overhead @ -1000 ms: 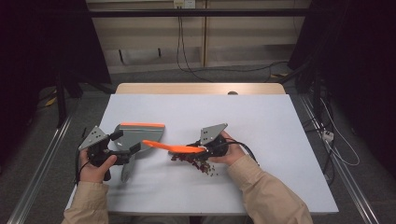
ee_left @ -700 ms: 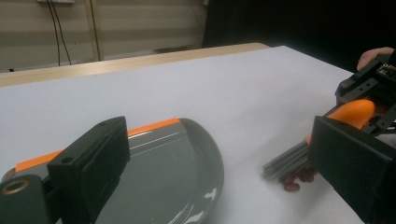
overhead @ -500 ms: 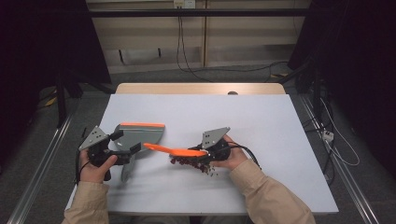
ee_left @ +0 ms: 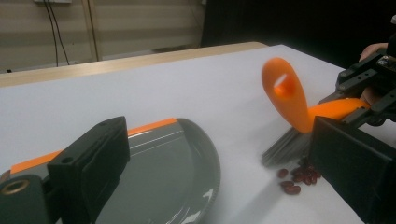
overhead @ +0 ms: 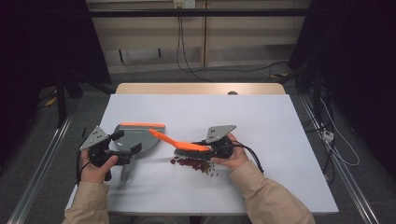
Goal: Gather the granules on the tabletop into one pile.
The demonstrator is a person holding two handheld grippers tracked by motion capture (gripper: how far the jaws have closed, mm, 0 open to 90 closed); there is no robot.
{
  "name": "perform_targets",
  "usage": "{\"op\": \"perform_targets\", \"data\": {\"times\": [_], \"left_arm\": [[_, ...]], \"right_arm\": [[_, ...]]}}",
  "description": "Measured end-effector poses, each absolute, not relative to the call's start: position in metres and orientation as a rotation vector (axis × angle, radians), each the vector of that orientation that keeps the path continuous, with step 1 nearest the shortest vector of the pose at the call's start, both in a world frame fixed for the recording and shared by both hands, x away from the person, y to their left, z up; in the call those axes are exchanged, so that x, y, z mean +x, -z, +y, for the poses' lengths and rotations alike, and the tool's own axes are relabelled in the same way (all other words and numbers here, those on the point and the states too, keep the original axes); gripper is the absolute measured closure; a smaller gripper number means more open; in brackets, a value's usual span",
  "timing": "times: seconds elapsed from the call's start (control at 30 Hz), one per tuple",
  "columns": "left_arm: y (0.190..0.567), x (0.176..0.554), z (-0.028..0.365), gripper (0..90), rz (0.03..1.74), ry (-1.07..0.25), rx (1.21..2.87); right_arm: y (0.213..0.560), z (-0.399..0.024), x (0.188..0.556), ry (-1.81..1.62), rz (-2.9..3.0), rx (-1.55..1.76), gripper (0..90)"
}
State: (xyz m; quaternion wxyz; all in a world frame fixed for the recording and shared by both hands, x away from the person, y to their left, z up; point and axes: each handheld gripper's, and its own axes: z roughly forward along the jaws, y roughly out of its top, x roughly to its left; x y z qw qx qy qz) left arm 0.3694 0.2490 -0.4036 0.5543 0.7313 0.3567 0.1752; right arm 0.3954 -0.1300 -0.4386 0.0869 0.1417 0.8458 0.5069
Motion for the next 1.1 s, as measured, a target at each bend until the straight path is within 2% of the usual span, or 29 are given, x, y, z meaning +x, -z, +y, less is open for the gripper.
{"op": "perform_targets", "data": {"times": [0.23,0.5,0.8,1.1], "left_arm": [[0.404,0.37,0.248,5.8,0.843,-0.412,1.731],[0.404,0.369,0.25,5.7,0.847,-0.418,1.728],[0.403,0.368,0.248,5.7,0.838,-0.422,1.732],[0.403,0.368,0.248,5.8,0.836,-0.425,1.735]], "right_arm": [[0.434,-0.135,0.397,-1.543,2.435,0.565,70.9],[0.42,-0.122,0.381,-1.641,2.269,0.861,71.0],[0.422,-0.082,0.351,-1.687,2.222,1.005,71.0],[0.435,-0.055,0.349,-1.735,2.21,1.117,70.9]]}}
